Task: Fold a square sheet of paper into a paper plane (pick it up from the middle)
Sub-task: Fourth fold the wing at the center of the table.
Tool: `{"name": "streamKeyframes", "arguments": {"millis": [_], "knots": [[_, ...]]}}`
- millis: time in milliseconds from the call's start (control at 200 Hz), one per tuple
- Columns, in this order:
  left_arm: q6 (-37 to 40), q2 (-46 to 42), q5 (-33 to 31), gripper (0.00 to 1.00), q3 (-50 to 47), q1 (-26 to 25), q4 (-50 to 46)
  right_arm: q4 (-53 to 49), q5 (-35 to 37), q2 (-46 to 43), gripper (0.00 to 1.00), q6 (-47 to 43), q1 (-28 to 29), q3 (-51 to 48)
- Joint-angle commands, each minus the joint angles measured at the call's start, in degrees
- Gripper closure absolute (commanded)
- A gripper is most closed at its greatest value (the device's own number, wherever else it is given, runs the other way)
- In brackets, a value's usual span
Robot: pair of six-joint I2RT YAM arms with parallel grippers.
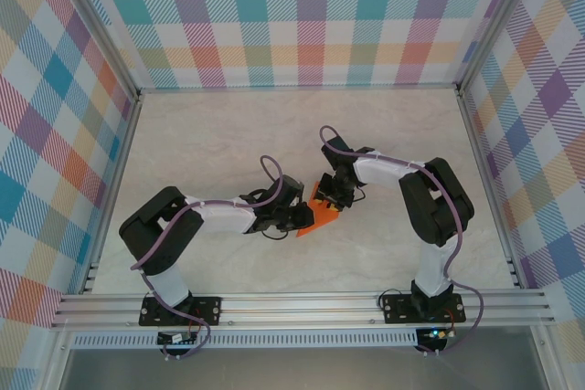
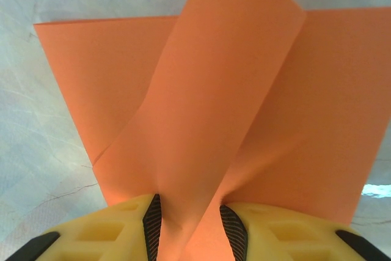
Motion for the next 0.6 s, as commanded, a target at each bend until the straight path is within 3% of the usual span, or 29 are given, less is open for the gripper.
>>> {"name": "streamKeyframes", "arguments": {"millis": [0, 595], "knots": [[1.2, 0.3, -2.8, 0.84, 0.2, -0.5, -4.4, -3.1, 8.8, 8.1, 0.62, 0.8, 0.2, -4.5], [0.2, 1.3, -2.8, 0.84, -0.8, -0.5, -8.1, -3.3, 8.9, 8.4, 0.61, 0.8, 0.1, -4.4]]}}
